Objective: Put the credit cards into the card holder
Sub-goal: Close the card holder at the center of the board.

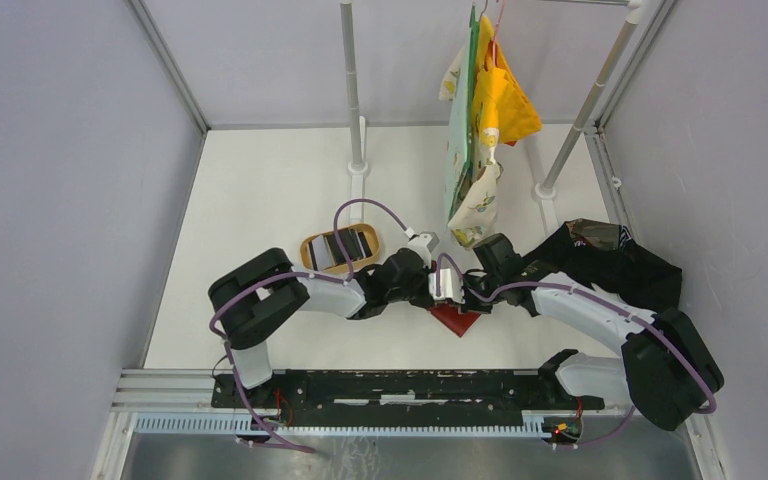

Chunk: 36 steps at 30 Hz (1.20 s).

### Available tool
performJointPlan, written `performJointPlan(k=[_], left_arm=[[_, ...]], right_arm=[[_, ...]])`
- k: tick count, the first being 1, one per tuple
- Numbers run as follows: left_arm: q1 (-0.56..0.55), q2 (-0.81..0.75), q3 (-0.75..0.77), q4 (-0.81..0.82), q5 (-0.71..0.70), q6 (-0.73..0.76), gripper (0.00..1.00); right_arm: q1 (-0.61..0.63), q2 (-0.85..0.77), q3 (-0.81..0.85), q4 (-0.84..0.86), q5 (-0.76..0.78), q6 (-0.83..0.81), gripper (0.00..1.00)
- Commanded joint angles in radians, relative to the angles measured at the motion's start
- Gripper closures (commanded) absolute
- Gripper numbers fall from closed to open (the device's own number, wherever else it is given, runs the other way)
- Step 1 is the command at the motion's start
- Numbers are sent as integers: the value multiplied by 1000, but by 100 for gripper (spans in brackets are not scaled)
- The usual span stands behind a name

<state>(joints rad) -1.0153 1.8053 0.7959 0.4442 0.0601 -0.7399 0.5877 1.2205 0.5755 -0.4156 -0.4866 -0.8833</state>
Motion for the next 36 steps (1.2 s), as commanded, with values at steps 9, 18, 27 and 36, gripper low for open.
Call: performJointPlan(k=[9, 18, 27, 36], left_arm=[[-16, -73, -33, -39, -21, 10, 98], [-22, -58, -18, -41, -11, 11, 98], [-29, -40, -8, -42, -9, 10, 98], [-32, -42, -15, -37, -11, 10, 98]], right_arm=[[56, 19, -47, -155, -29, -49, 100], [57, -32, -86, -164, 23, -83, 100], [14, -47, -29, -118, -50, -7, 100], [-55, -49, 0, -121, -120, -5, 100]])
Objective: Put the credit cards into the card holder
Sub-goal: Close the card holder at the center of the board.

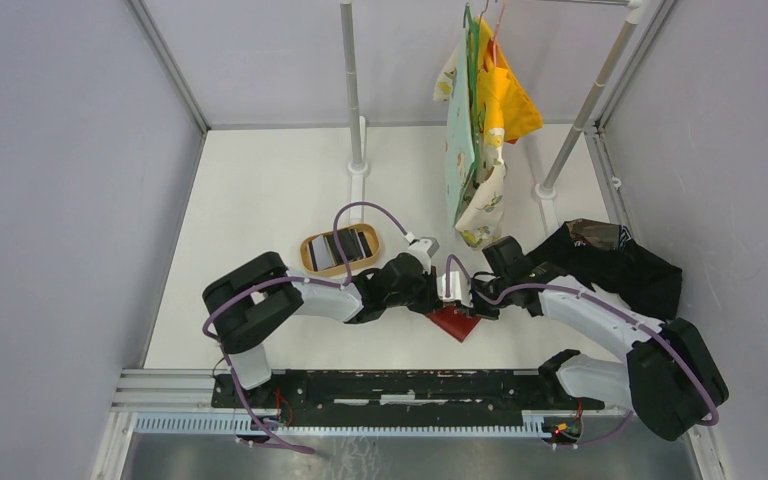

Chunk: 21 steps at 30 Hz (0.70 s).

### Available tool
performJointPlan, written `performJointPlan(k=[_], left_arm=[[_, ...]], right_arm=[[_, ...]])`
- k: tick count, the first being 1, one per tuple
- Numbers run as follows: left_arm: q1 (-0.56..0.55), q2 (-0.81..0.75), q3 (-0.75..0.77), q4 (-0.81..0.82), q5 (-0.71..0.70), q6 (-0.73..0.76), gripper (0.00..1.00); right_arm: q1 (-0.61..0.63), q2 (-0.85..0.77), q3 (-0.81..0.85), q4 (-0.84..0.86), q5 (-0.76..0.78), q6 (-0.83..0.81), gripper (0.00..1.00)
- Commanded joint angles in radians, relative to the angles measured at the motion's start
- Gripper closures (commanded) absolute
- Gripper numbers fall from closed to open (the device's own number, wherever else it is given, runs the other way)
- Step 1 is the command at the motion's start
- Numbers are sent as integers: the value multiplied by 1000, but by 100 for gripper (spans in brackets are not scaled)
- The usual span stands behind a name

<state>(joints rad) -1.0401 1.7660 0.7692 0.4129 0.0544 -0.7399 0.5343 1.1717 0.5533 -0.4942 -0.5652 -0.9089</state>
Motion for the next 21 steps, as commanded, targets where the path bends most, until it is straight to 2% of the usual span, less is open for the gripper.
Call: performJointPlan(k=[1, 21], left_arm=[[-8, -1, 12, -5, -5, 11, 98], [-12, 11, 22, -3, -2, 10, 98]], right_arm=[[-1, -5, 22, -39, -39, 24, 100], [16, 10, 52, 10, -66, 54, 100]])
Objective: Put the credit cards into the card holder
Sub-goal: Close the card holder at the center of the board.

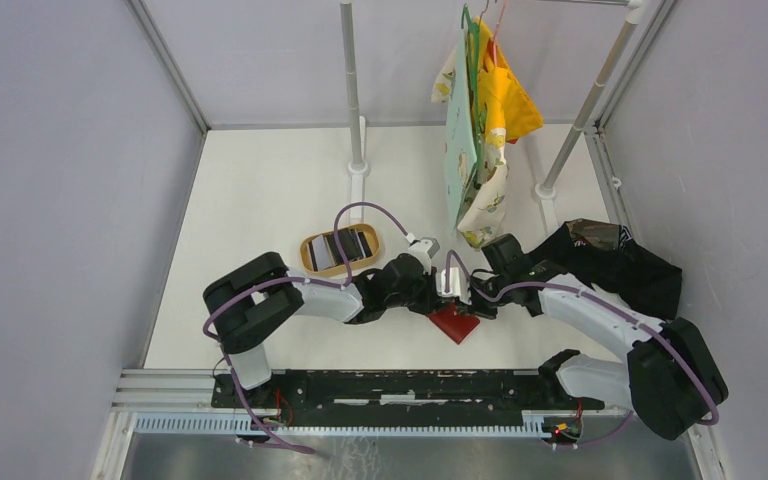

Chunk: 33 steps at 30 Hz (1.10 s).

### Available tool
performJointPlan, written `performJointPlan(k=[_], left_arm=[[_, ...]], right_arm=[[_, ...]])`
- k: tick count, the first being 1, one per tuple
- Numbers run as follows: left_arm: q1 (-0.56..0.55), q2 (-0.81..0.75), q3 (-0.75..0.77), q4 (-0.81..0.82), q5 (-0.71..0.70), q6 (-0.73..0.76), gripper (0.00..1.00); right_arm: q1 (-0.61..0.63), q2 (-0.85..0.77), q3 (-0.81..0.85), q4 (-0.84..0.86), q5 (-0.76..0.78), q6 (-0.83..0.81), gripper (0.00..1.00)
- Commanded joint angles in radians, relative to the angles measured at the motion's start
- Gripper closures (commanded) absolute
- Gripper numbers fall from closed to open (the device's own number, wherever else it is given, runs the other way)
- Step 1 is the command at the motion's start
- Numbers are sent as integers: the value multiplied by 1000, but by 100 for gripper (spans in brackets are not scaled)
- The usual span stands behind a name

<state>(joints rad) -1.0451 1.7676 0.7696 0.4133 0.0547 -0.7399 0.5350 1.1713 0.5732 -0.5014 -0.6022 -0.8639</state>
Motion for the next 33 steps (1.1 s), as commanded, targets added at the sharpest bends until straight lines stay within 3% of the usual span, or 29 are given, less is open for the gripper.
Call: performJointPlan(k=[1, 33], left_arm=[[-8, 11, 22, -4, -3, 10, 98], [-13, 20, 29, -4, -5, 10, 98]], right_arm=[[23, 14, 30, 19, -25, 8, 100], [94, 8, -8, 11, 34, -26, 100]])
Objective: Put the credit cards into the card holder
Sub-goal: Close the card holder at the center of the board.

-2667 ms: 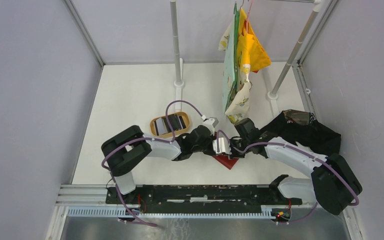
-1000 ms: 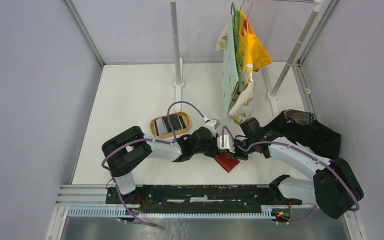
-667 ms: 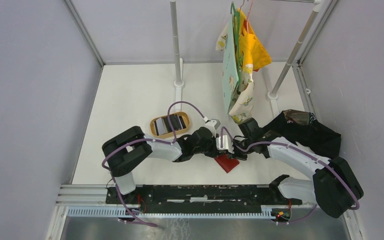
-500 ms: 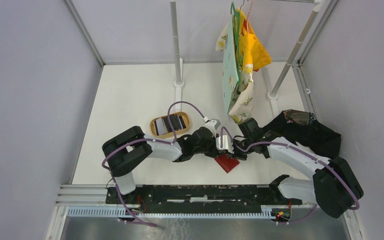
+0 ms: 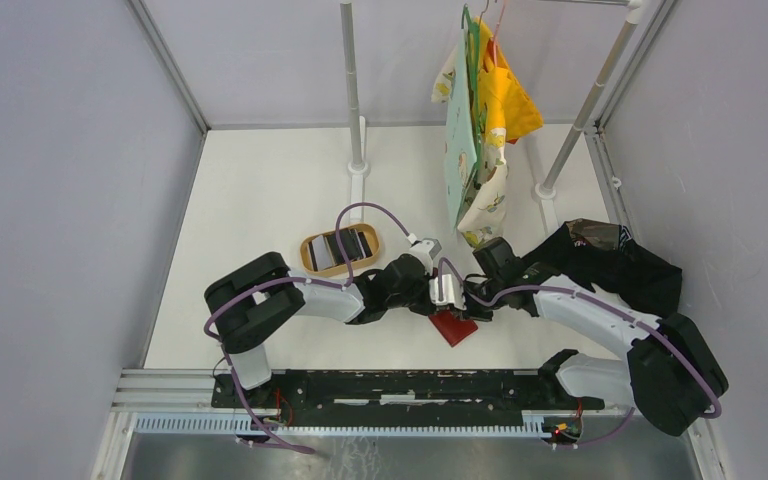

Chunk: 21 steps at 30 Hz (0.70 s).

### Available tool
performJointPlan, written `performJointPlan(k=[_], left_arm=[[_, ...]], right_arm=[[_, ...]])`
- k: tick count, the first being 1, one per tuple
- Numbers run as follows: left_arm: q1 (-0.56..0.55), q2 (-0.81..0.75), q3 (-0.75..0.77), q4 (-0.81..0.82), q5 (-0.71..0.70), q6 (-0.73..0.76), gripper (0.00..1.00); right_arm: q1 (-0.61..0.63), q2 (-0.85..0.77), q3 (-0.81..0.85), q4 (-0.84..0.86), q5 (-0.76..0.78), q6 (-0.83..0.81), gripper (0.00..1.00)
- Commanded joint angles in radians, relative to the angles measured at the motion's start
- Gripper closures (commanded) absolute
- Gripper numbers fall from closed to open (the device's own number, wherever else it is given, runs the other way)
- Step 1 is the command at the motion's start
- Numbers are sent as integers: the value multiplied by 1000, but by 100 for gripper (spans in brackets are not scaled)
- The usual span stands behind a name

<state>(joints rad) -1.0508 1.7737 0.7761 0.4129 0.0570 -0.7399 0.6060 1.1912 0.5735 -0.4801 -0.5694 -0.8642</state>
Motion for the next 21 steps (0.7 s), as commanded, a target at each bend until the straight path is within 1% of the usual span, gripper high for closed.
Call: performJointPlan(k=[1, 12, 18, 21], left_arm=[[-7, 13, 23, -3, -7, 10, 98], [-7, 10, 22, -3, -8, 11, 98], [-7, 11, 23, -3, -7, 12, 98], [-7, 10, 25, -3, -5, 13, 98]], right_arm=[[29, -9, -11, -12, 5, -28, 100], [80, 13, -22, -35, 47, -48, 100], [79, -30, -50, -34, 87, -42, 100], [73, -45, -45, -31, 76, -40, 100]])
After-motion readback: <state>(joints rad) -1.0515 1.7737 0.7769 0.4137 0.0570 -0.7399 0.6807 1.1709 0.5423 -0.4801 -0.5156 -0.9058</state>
